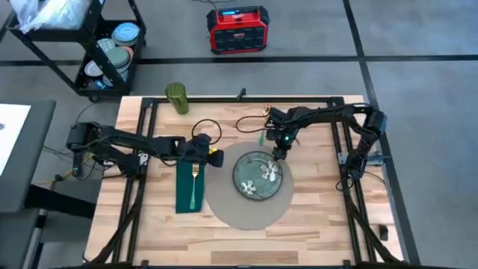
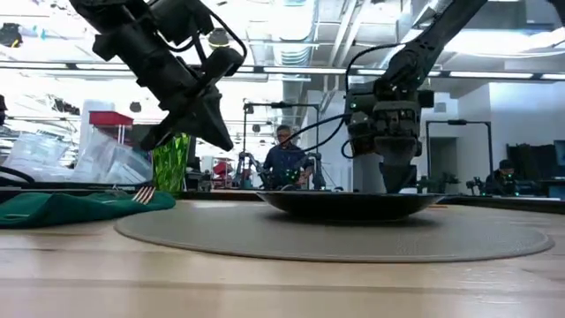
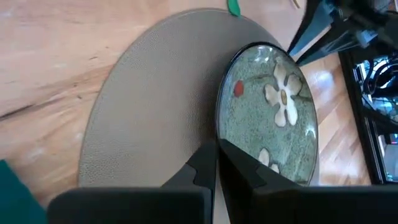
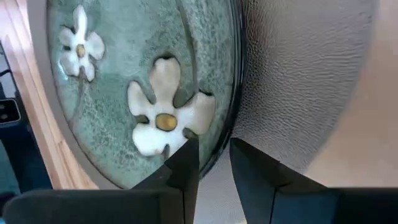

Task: Set table place
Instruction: Adjust the green plate on the gray table mat

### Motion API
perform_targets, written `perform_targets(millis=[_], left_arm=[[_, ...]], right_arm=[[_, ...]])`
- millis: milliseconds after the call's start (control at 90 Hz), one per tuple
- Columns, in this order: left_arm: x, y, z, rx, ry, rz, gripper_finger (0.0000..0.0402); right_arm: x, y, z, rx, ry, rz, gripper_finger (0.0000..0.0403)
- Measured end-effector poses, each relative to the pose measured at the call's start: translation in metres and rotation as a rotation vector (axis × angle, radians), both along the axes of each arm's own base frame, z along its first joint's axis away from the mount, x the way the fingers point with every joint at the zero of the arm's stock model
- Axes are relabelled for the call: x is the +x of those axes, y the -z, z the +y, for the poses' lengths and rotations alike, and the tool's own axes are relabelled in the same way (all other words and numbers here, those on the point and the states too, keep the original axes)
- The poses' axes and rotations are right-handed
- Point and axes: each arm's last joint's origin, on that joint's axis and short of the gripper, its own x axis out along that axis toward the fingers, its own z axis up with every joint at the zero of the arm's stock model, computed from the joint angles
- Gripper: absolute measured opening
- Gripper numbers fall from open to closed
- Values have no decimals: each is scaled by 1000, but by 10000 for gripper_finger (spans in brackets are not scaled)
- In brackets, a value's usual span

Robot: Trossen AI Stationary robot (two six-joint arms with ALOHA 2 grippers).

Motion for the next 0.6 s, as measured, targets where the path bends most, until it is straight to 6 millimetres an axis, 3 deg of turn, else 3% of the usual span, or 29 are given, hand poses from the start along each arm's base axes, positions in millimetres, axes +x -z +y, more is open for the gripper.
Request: perform_targets(millis=[467, 600], left_arm=[[1, -2, 5, 2, -35, -25, 0], [5, -5, 3, -89, 5, -86, 0]], right_arm=[[0, 0, 2, 128, -37, -56, 82], [2, 0, 5, 134, -49, -61, 82]])
